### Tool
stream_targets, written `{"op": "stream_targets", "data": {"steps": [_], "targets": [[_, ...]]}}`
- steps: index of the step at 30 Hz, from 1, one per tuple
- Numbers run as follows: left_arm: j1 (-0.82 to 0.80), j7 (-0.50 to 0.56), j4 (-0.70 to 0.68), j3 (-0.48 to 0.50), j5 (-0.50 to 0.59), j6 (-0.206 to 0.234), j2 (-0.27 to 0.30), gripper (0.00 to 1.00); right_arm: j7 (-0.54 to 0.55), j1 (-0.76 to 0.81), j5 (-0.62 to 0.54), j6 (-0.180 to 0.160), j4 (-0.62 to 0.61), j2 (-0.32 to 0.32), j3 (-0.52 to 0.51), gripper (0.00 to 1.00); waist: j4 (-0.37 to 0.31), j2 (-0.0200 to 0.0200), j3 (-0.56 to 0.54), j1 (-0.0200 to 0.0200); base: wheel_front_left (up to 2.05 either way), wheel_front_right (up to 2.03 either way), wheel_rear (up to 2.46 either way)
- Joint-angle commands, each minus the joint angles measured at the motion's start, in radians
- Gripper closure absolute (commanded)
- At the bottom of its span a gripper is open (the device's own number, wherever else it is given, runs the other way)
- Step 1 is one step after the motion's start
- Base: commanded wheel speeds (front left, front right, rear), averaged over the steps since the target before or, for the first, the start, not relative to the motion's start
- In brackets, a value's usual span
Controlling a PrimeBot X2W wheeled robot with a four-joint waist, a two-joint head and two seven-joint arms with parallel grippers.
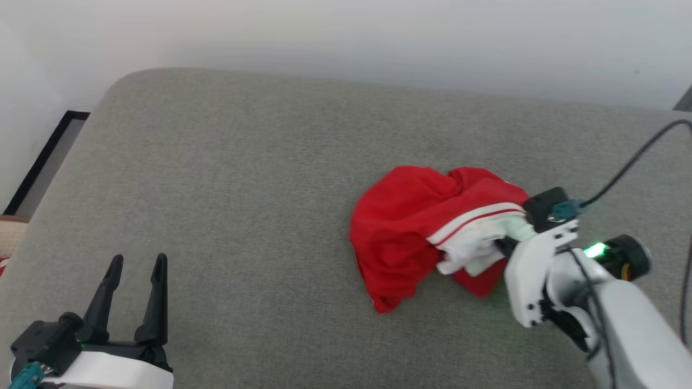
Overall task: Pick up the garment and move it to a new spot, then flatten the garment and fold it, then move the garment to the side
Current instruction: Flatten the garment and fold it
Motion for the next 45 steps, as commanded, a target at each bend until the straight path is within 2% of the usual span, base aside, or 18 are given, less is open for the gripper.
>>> {"op": "stream_targets", "data": {"steps": [1, 9, 12, 16, 17, 18, 19, 25, 30, 35, 37, 39, 45], "targets": [[0.005, -0.005, -0.004, 0.005, 0.001, -0.003, 0.003, 0.0, 0.014, 0.018, 0.005, -0.001, -0.023, -0.013, -0.008, 1.0, -0.011, 0.0, -0.003, 0.0, 0.0, 0.0, 0.0], [0.016, -0.005, -0.016, 0.016, -0.004, -0.003, 0.006, 0.0, 0.2, 0.202, 0.019, -0.001, -0.29, -0.101, -0.182, 1.0, -0.048, 0.0, 0.006, 0.0, 0.0, 0.0, 0.0], [0.006, -0.005, -0.014, 0.014, -0.006, -0.003, 0.006, 0.0, 0.212, 0.254, 0.026, -0.001, -0.308, -0.1, -0.217, 1.0, -0.053, 0.0, 0.014, 0.0, 0.0, 0.0, 0.0], [-0.008, -0.005, -0.008, 0.0, -0.008, -0.003, 0.009, 0.0, 0.178, 0.276, 0.031, -0.001, -0.256, -0.075, -0.224, 1.0, -0.058, 0.0, 0.02, 0.0, 0.0, 0.0, 0.0], [-0.011, -0.005, -0.005, -0.006, -0.007, -0.003, 0.012, 0.0, 0.166, 0.272, 0.034, -0.001, -0.239, -0.069, -0.219, 0.92, -0.059, 0.0, 0.021, 0.0, 0.0, 0.0, 0.0], [-0.016, -0.005, -0.002, -0.011, -0.009, -0.003, 0.014, 0.0, 0.156, 0.268, 0.038, -0.001, -0.221, -0.065, -0.213, 0.78, -0.059, 0.0, 0.022, 0.0, 0.0, 0.0, 0.0], [-0.02, -0.005, 0.0, -0.015, -0.011, -0.003, 0.017, 0.0, 0.143, 0.261, 0.038, -0.001, -0.209, -0.062, -0.208, 0.0, -0.059, 0.0, 0.022, 0.0, 0.0, 0.0, 0.0], [-0.038, -0.005, 0.009, -0.075, -0.037, -0.003, 0.051, 0.0, 0.143, 0.236, 0.071, -0.001, -0.213, -0.052, -0.196, 0.0, -0.07, 0.0, 0.024, 0.0, 0.0, 0.0, 0.0], [-0.065, 0.006, 0.011, -0.162, -0.07, -0.003, 0.102, 0.0, 0.125, 0.229, 0.082, -0.001, -0.297, -0.041, -0.231, 0.0, -0.096, 0.0, 0.031, 0.0, 0.0, 0.0, 0.0], [-0.115, 0.064, -0.022, -0.255, -0.109, -0.003, 0.143, 0.0, 0.109, 0.238, 0.089, -0.001, -0.383, -0.014, -0.255, 0.0, -0.135, 0.0, 0.045, 0.0, 0.0, 0.0, 0.0], [-0.154, 0.109, -0.048, -0.312, -0.127, -0.003, 0.166, 0.0, 0.081, 0.234, 0.072, -0.001, -0.43, -0.004, -0.268, 0.0, -0.161, 0.0, 0.053, 0.0, 0.0, 0.0, 0.0], [-0.169, 0.125, -0.057, -0.329, -0.127, -0.003, 0.173, 0.0, 0.061, 0.228, 0.062, -0.001, -0.443, 0.002, -0.278, 0.0, -0.17, 0.0, 0.055, 0.0, 0.0, 0.0, 0.0], [-0.256, 0.22, -0.098, -0.447, -0.161, -0.003, 0.212, 0.0, -0.128, 0.19, -0.011, -0.001, -0.455, 0.055, -0.312, 0.0, -0.23, 0.0, 0.053, 0.0, 0.0, 0.0, 0.0]]}}
